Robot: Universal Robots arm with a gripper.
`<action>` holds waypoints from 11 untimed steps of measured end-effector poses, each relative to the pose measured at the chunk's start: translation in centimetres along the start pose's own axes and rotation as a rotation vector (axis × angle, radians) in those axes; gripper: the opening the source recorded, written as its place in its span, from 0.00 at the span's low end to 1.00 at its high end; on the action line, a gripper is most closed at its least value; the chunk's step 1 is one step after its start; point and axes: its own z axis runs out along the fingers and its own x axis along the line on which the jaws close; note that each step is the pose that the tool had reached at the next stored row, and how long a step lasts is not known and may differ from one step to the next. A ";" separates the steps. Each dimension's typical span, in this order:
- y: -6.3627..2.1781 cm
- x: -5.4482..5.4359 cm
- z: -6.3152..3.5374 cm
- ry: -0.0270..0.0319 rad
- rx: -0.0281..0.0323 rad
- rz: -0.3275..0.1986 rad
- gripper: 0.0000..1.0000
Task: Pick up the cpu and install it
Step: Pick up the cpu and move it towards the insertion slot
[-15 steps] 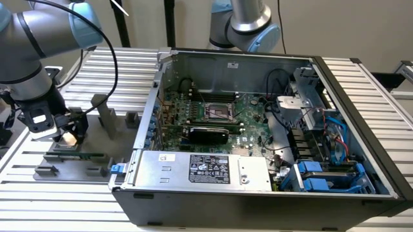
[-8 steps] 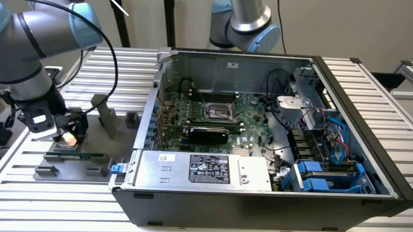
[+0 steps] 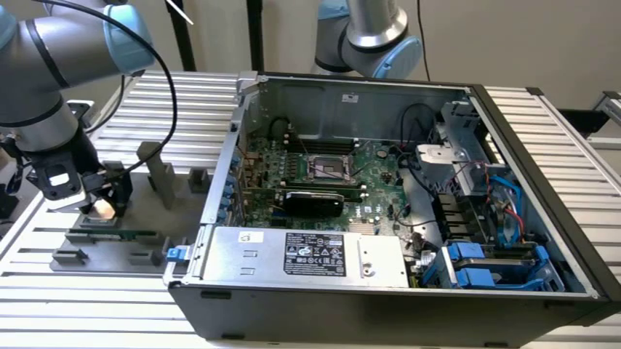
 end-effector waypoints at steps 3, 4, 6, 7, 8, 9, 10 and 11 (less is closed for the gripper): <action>0.00 0.0 0.00 0.0000 0.0000 0.000 0.55; 0.00 0.0 0.00 0.0000 0.0000 0.000 0.55; 0.00 0.0 0.00 0.0000 0.0000 0.000 0.55; 0.00 0.0 0.00 0.0000 0.0000 0.000 0.55; 0.00 0.0 0.00 0.0000 0.0000 0.000 0.55; 0.00 0.0 0.00 0.0000 0.0000 0.000 0.55; 0.00 0.0 0.00 -0.0001 0.0000 0.000 0.55; 0.00 0.0 -0.02 -0.0002 -0.0001 0.000 0.55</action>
